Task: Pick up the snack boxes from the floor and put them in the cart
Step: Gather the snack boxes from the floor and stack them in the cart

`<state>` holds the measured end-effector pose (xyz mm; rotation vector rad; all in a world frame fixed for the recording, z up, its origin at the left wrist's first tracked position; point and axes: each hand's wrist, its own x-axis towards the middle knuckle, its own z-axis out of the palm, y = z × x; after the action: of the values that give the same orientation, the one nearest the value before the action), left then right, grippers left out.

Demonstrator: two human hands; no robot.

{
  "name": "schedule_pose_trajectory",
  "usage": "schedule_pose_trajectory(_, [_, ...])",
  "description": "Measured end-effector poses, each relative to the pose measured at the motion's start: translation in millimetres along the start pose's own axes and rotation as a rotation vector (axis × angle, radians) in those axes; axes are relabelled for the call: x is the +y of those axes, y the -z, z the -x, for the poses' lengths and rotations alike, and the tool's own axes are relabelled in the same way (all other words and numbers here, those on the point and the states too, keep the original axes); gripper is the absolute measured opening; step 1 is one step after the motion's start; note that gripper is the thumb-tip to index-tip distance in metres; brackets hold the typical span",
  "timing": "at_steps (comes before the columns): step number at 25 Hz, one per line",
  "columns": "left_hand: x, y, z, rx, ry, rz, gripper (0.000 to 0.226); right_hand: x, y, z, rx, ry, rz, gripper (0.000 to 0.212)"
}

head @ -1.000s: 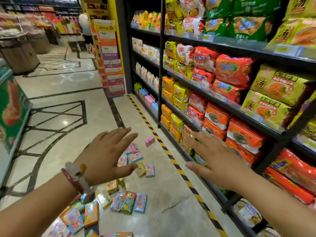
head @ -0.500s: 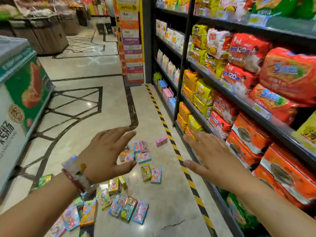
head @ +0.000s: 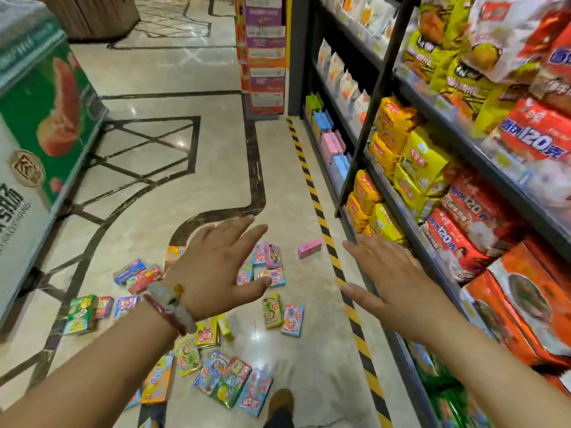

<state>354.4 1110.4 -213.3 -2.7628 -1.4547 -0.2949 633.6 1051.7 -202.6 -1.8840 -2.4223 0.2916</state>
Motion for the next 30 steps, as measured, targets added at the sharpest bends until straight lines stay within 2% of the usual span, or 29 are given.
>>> schedule_pose_trajectory(6, [-53.6, -55.6, -93.9, 0.026, 0.065, 0.117, 0.078, 32.5, -38.4, -97.5, 0.085, -0.023, -0.071, 0.071])
schedule_pose_trajectory(8, [-66.6, -99.5, -115.7, 0.018, 0.101, 0.166, 0.078, 42.8, -80.0, -122.5, 0.055, -0.048, -0.163, 0.069])
schedule_pose_trajectory(10, [-78.3, -167.8, -129.8, -0.011, 0.156, 0.226, 0.079, 58.0, -145.3, -149.2, 0.02, -0.114, -0.221, 0.068])
schedule_pose_trajectory(13, [-91.6, -306.7, -130.3, -0.094, 0.211, 0.29, 0.08, 85.0, -276.9, -185.1, -0.051, -0.213, -0.264, 0.07])
schedule_pose_trajectory(16, [-103.4, -473.9, -119.8, -0.192, 0.307, 0.327, 0.081, 119.5, -435.5, -217.7, -0.24, -0.301, -0.348, 0.065])
schedule_pose_trajectory(18, [-104.6, -579.7, -101.7, -0.241, 0.418, 0.319, 0.081, 141.7, -539.8, -226.9, -0.387, -0.42, -0.388, 0.061])
schedule_pose_trajectory(21, [-110.0, -716.1, -74.3, -0.42, 0.673, 0.297, 0.093, 165.9, -682.7, -235.3, -0.513, -0.604, -0.416, 0.051])
schedule_pose_trajectory(24, [-120.6, -798.9, -58.1, -0.472, 0.973, 0.449, 0.09, 176.3, -786.9, -245.0, -0.473, -0.825, -0.541, 0.057])
schedule_pose_trajectory(27, [-128.7, -832.8, -56.6, -0.472, 1.232, 0.727, 0.086, 172.6, -826.3, -258.1, -0.415, -0.958, -0.636, 0.067])
schedule_pose_trajectory(30, [-122.9, -845.7, -54.2, -0.473, 1.306, 0.898, 0.078, 169.3, -829.3, -264.3, -0.44, -0.999, -0.65, 0.071])
